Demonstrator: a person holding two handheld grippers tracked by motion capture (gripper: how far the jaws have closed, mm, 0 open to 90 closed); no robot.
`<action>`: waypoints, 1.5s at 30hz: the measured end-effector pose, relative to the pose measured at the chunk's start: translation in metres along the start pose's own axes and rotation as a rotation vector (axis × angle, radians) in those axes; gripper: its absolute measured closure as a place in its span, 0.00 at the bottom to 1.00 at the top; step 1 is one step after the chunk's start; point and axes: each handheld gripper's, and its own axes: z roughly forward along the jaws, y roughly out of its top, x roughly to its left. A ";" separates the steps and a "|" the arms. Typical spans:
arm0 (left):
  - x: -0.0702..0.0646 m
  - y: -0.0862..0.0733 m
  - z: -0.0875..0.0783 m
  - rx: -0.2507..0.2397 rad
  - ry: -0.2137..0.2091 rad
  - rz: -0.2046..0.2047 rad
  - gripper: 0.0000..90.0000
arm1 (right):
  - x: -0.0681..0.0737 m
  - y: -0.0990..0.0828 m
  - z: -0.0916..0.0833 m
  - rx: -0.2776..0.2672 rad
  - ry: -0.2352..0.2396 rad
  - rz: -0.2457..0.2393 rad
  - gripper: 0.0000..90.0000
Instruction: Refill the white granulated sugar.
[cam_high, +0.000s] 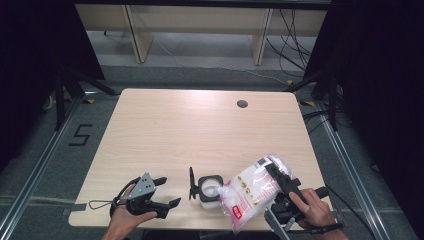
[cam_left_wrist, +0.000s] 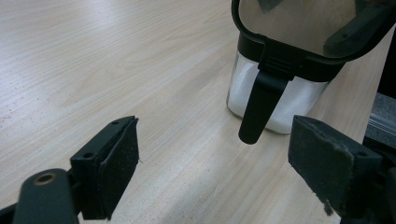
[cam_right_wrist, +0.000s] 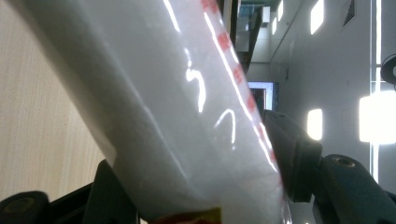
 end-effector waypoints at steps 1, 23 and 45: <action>0.000 0.000 0.000 0.001 0.000 0.000 0.18 | 0.000 0.000 0.000 -0.001 0.000 0.001 0.50; 0.000 0.000 0.000 -0.001 0.002 -0.001 0.18 | -0.001 -0.003 0.000 0.000 -0.005 0.030 0.50; 0.000 0.000 0.000 -0.002 0.001 0.000 0.18 | 0.000 0.005 0.001 -0.004 -0.009 -0.008 0.50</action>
